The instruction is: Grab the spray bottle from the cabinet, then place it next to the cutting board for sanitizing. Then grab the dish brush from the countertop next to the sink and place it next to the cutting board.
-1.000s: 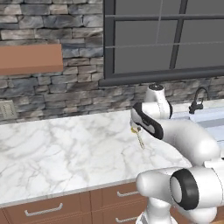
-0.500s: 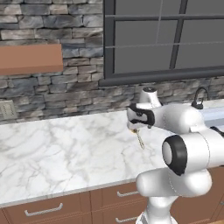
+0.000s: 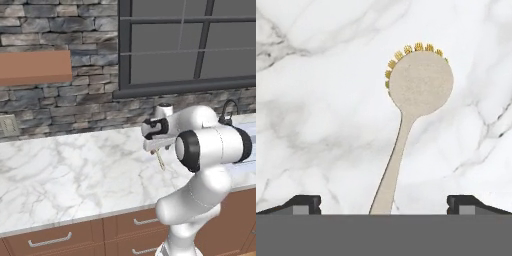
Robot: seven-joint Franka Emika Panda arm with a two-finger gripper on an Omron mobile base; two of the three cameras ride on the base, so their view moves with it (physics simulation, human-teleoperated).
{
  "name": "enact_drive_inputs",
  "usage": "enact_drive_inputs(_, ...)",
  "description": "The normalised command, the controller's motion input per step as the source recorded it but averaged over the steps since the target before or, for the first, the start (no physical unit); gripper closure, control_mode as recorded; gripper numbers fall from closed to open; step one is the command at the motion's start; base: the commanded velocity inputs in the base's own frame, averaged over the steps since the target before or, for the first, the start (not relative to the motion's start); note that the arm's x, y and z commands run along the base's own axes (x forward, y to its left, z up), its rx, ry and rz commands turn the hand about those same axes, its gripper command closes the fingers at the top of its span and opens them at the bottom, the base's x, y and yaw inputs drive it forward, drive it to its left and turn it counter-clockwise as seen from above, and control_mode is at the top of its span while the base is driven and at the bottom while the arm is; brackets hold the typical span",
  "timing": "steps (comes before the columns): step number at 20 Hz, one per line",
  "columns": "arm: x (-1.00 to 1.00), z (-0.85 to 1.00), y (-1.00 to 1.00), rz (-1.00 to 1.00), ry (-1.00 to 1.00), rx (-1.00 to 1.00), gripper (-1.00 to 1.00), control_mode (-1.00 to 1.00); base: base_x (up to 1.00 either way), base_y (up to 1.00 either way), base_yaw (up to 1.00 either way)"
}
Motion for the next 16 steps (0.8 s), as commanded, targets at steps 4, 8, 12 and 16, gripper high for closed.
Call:
enact_drive_inputs(4, 0.15, -0.32, -0.01, 0.05, 0.10, 0.00, -1.00, -1.00, 0.00, 0.00, 0.00)
enact_drive_inputs(8, 0.11, -0.32, 0.00, 0.03, 0.10, 0.00, -1.00, -1.00, 0.00, 0.00, 0.00)
enact_drive_inputs(12, 0.11, -0.32, 0.00, 0.02, 0.10, 0.00, -1.00, -1.00, 0.00, 0.00, 0.00)
enact_drive_inputs(16, 0.09, -0.31, 0.00, 0.02, 0.08, 0.00, -1.00, -1.00, 0.00, 0.00, 0.00)
